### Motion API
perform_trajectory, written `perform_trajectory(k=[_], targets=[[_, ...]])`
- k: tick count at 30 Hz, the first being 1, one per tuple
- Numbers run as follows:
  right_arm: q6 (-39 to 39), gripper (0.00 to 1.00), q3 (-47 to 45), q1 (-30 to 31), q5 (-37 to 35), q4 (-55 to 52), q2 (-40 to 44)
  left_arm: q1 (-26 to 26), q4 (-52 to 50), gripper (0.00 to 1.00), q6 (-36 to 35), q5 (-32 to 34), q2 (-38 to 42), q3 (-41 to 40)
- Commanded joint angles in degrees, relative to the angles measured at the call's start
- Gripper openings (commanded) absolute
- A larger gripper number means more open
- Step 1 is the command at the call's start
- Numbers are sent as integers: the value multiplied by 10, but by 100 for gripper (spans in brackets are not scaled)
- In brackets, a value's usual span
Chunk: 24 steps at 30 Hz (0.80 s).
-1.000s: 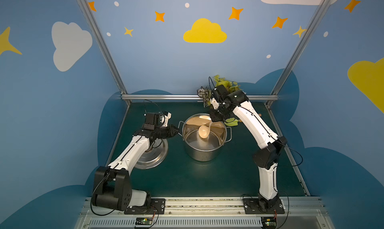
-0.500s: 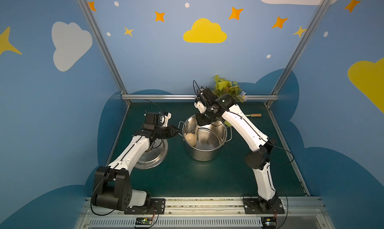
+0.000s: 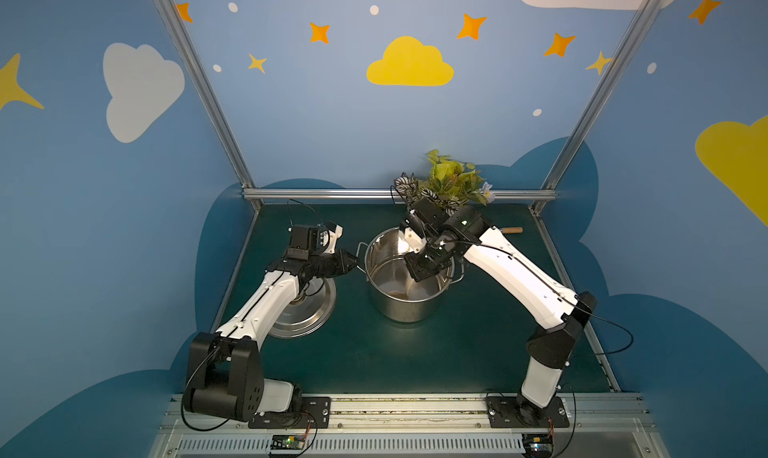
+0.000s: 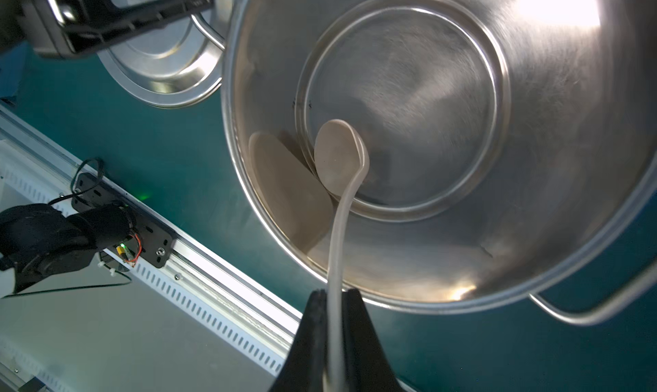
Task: Stir the soup with a spoon
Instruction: Stir the soup in the pan with a stick.
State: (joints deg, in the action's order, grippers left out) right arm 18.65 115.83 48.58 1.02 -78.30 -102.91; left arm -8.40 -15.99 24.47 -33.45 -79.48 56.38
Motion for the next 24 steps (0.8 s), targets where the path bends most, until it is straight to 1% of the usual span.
perform_trajectory(k=[1, 7, 12, 18, 24], targets=[[9, 0, -33, -33, -45, -10, 35, -5, -8, 15, -13, -27, 10, -9], [28, 0, -34, -98, -58, -10, 30, -6, -9, 15, -13, -25, 10, -9], [34, 0, 20, -133, -67, -10, -15, -5, -8, 15, -13, -25, 9, -9], [33, 0, 106, -142, -50, -11, -92, -5, -8, 15, -12, -27, 9, -9], [43, 0, 196, -133, 4, -3, -164, -4, -7, 15, -11, -30, 9, -8]])
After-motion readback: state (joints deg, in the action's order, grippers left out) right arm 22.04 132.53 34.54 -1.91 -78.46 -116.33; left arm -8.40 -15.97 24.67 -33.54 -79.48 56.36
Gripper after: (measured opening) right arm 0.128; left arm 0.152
